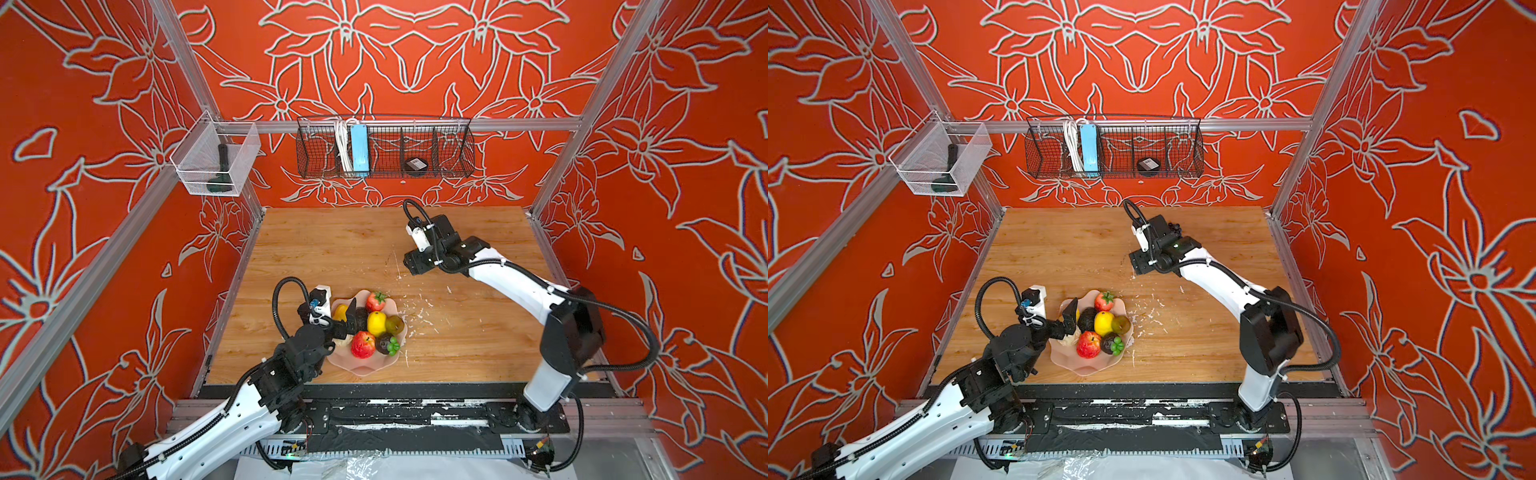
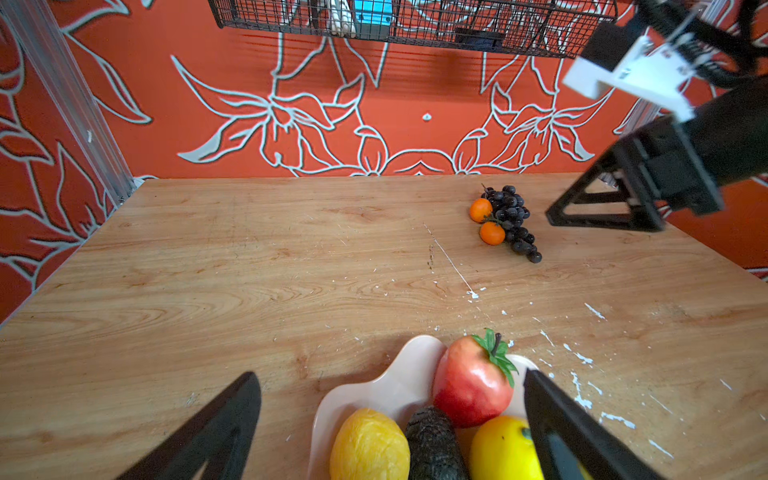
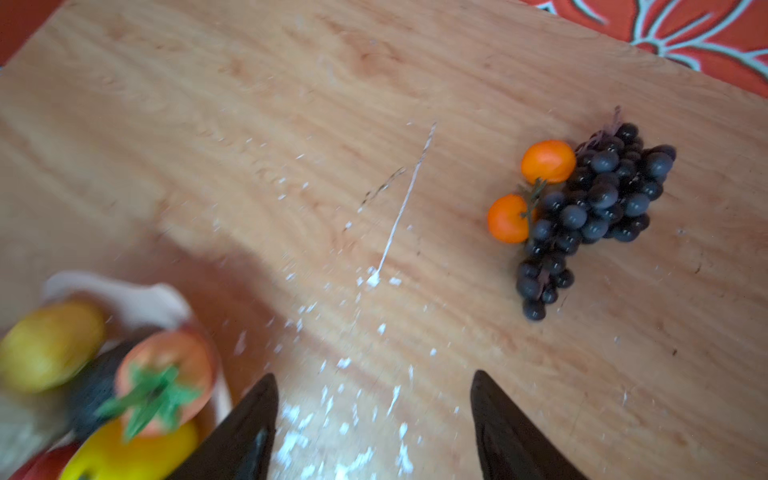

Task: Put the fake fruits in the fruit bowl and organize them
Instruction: 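Lower the open right gripper onto the stem of the two small oranges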

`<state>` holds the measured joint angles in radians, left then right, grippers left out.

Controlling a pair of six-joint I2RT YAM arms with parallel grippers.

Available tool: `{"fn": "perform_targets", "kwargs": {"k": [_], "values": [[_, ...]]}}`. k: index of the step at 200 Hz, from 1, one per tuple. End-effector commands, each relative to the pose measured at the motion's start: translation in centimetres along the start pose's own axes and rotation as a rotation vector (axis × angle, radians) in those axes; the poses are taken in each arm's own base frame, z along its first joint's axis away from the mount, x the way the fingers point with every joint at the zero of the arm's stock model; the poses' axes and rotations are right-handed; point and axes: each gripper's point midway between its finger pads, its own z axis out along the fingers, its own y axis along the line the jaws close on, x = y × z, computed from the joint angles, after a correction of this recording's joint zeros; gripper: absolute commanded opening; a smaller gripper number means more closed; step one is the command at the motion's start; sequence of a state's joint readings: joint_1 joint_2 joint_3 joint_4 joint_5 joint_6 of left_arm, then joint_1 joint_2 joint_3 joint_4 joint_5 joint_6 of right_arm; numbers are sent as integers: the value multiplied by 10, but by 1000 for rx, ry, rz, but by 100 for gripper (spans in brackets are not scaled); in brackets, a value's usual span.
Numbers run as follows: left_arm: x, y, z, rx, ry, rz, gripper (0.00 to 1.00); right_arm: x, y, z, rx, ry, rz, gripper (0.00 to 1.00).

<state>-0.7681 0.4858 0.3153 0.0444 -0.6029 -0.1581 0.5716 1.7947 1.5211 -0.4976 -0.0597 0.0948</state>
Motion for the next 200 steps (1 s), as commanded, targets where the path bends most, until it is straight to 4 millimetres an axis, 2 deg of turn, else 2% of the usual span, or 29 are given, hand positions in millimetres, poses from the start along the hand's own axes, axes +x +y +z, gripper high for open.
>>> {"fn": "perform_targets", "kwargs": {"k": [1,14,38,85,122,200], "values": [[-3,0,0,7,-3,-33,98,-3,-22,17,40,50,9,69],[-4,0,-1,5,-2,-44,98,-8,-37,29,76,62,24,66],[-5,0,-4,19,-15,-65,98,-5,-63,52,135,113,46,60],[-8,2,-7,25,-32,-83,98,-2,-92,72,156,154,103,55],[-8,2,-8,27,-34,-89,98,8,-105,85,137,214,149,52],[-5,0,-5,26,-23,-80,98,12,-110,104,109,260,162,40]]}}
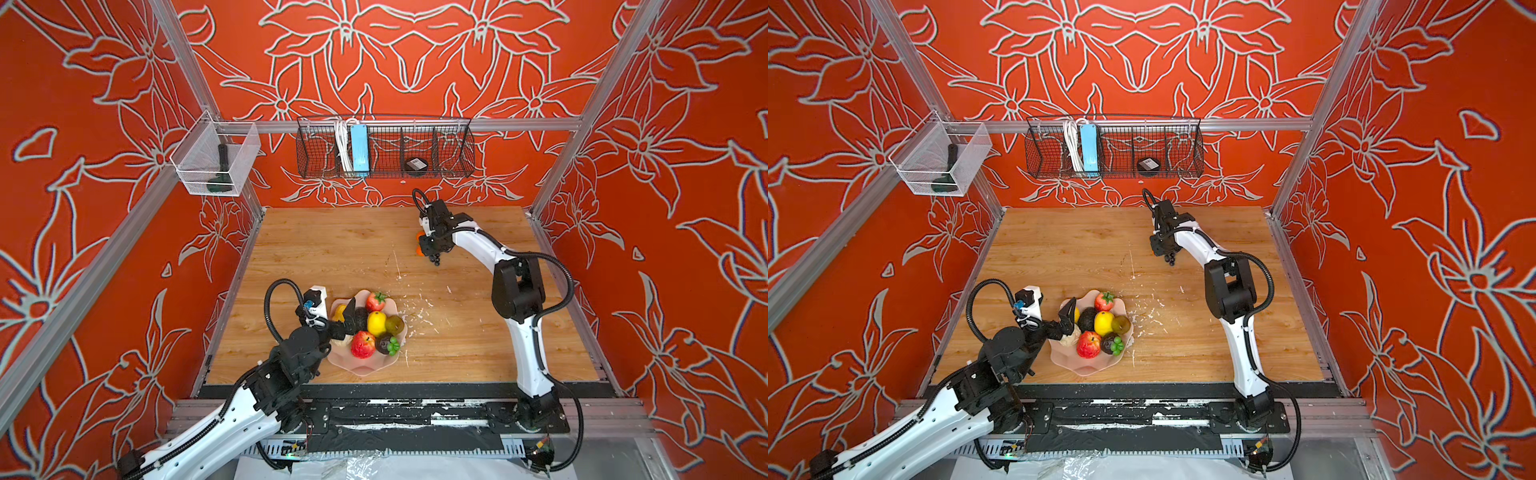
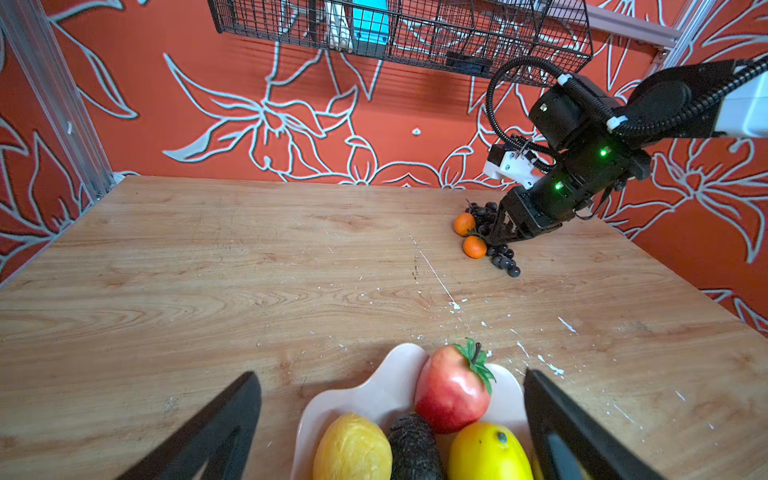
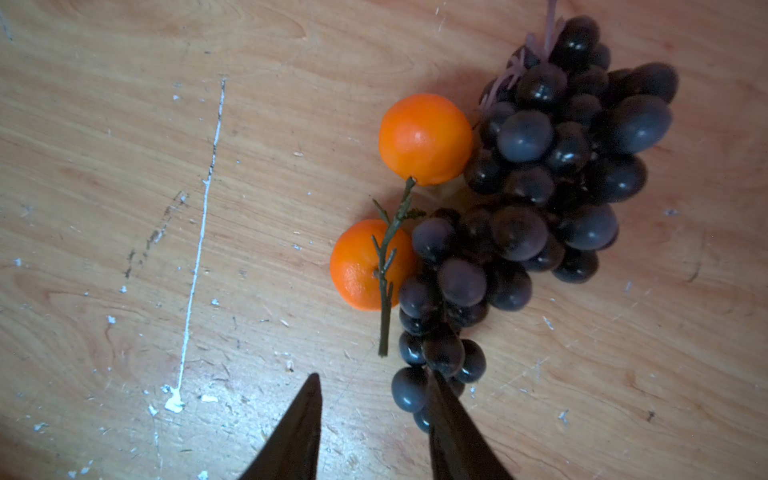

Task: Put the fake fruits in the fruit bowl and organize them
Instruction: 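Lower the open right gripper onto the stem of the two small oranges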

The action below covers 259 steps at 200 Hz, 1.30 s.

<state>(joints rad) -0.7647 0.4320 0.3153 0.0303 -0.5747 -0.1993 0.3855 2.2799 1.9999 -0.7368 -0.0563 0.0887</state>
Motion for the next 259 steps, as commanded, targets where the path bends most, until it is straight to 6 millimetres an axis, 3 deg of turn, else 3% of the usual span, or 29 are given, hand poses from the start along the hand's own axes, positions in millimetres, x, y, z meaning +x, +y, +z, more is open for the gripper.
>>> {"fn": "perform_targets", "kwargs": {"k": [1,92,183,215,259], "values": [[2,2,1,-6,2,-17,98,3,0,5,-15,37,-5,40],[-2,11,-7,-23,-46,-54,98,1,-4,17,-5,60,-17,30],[-1,7,-3,-16,-29,-41,98,-3,-9,29,27,75,-25,18],[0,7,-3,-15,-29,-39,98,-3,-8,25,19,73,-32,6],[1,6,-1,-19,-20,-28,98,-8,0,7,-12,40,-45,0]]}}
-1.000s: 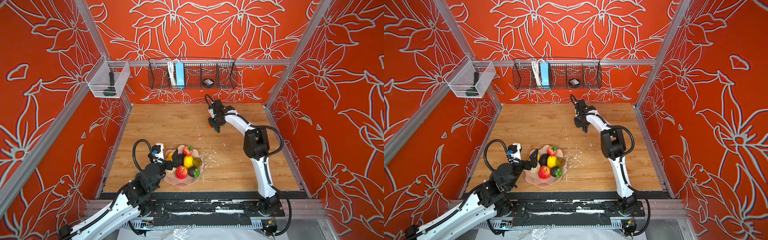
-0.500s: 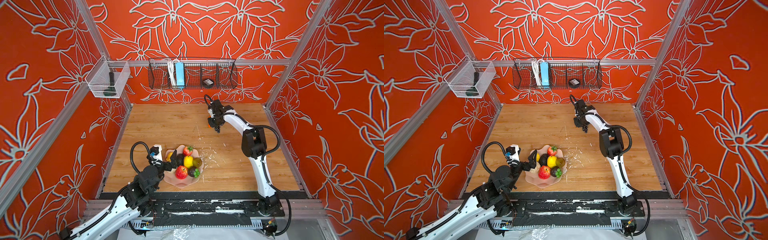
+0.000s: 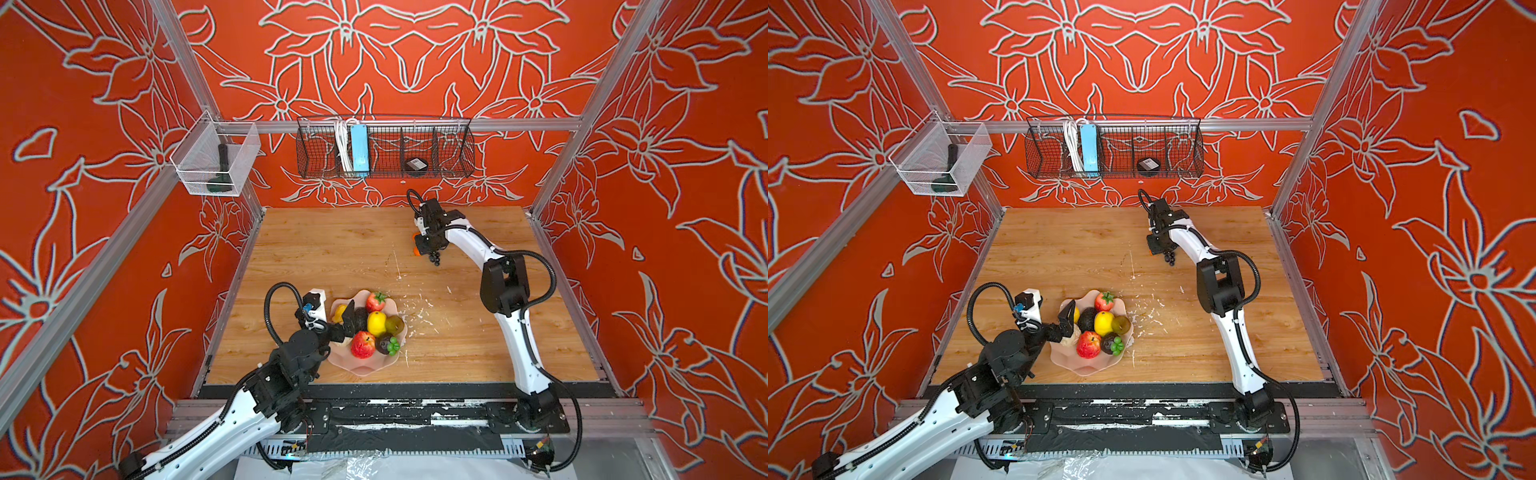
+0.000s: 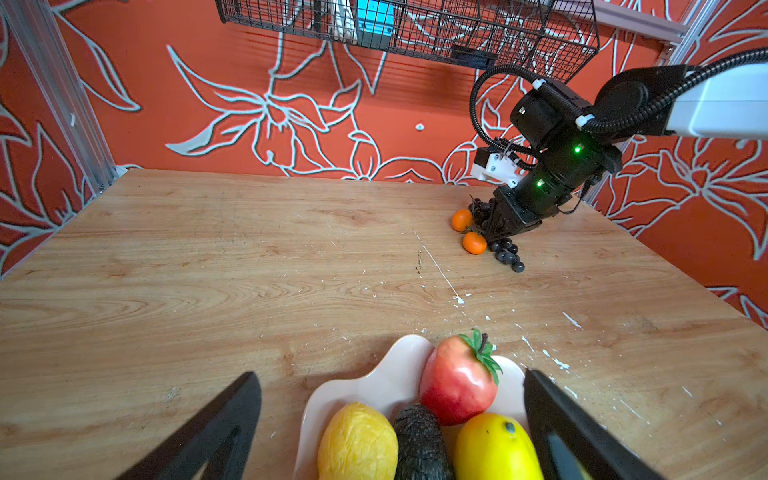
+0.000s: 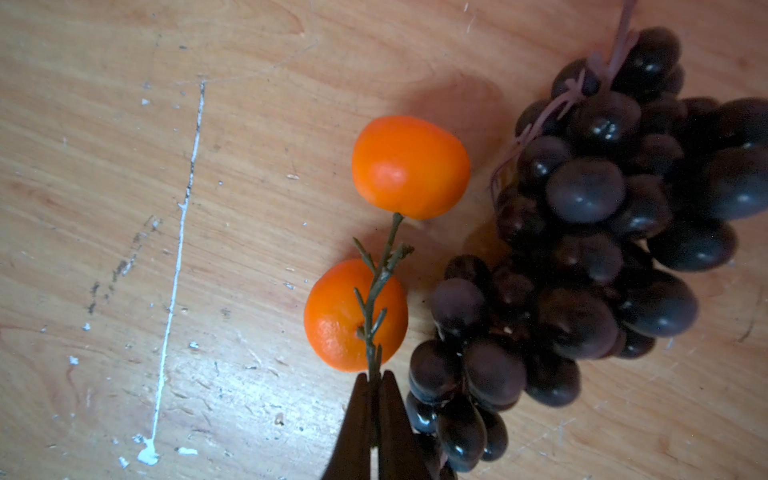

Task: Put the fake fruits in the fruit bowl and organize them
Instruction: 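Lower the open right gripper onto the stem of the two small oranges, then close the right gripper on the orange stem and lift it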

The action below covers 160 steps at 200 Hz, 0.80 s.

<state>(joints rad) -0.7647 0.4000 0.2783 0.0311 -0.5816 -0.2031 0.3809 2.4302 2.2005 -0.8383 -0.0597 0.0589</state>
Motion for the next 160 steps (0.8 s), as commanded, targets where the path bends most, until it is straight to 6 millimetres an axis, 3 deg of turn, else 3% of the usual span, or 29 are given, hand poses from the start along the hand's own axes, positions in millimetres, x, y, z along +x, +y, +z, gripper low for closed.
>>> {"fn": "perform_targets", "kwargs": {"k": [1,61,160], "values": [[-8,1,0,-11,-21,-27,98,-1,3,-19,-14,-12,-24,0],[-8,1,1,-12,-21,-25,98,8,34,-58,-90,-67,-90,0],[-9,4,0,-24,-27,-19,98,83,97,-91,-160,-47,-239,0]]}}
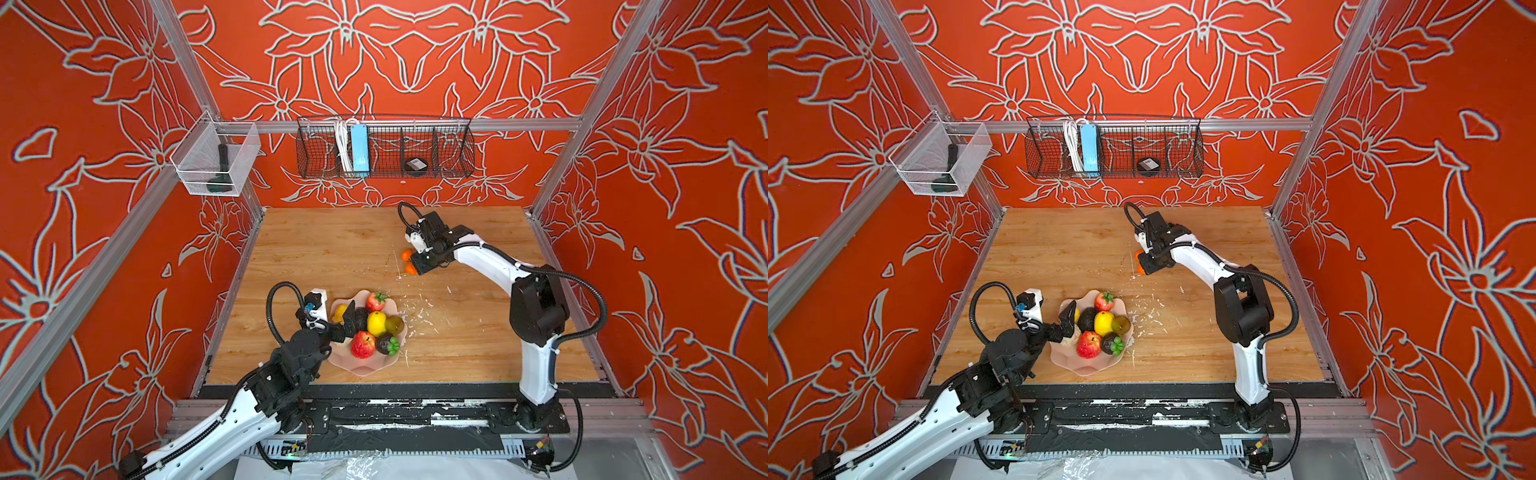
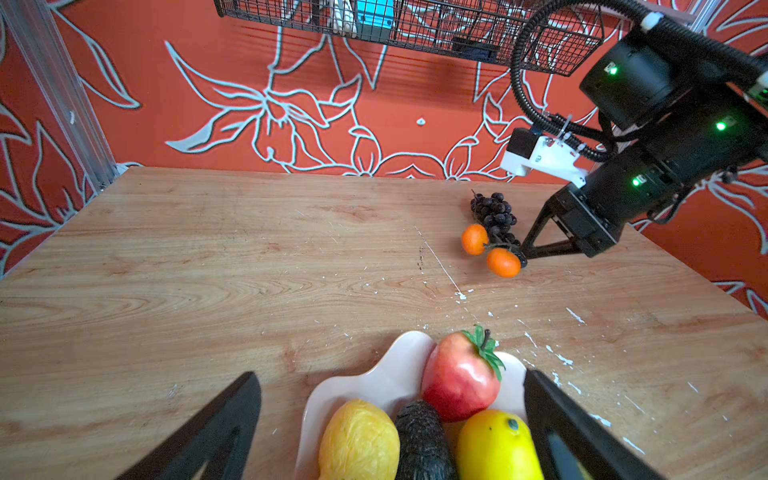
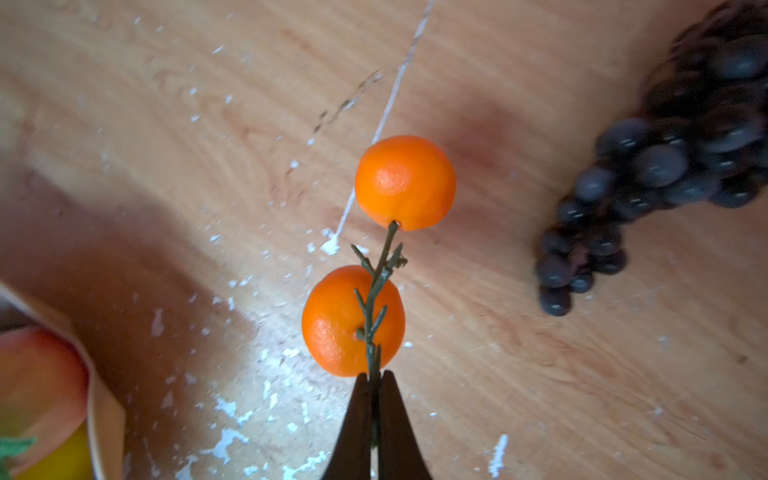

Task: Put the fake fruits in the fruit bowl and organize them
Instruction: 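Close the right gripper on the orange stem and lift it, then carry the two oranges with the right gripper over the pink bowl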

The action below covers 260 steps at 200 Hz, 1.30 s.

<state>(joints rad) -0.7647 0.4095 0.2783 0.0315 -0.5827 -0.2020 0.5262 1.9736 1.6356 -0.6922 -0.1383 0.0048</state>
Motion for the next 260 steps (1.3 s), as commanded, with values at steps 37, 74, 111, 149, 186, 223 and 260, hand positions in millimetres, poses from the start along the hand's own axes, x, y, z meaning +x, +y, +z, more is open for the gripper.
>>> {"fn": "perform_targets", "kwargs": {"k": [37,74,111,149,186,223,260], "values": [[-11,4,-1,-21,-33,-24,98,29,37,-20,-3,-11,-116,0],[-11,6,-2,-30,-38,-25,98,43,46,-39,36,-36,-164,0],[-13,12,-5,-53,-52,-39,98,26,42,-79,91,-156,-177,0],[-17,23,-13,-81,-91,-74,98,6,62,-110,16,-265,-238,0],[-20,33,-20,-106,-130,-110,98,-8,84,-117,-71,-296,-370,0],[-22,40,-25,-126,-152,-128,98,-9,119,-127,-217,-306,-557,0],[-23,41,-27,-126,-162,-138,98,0,150,-120,-312,-252,-694,0]]}}
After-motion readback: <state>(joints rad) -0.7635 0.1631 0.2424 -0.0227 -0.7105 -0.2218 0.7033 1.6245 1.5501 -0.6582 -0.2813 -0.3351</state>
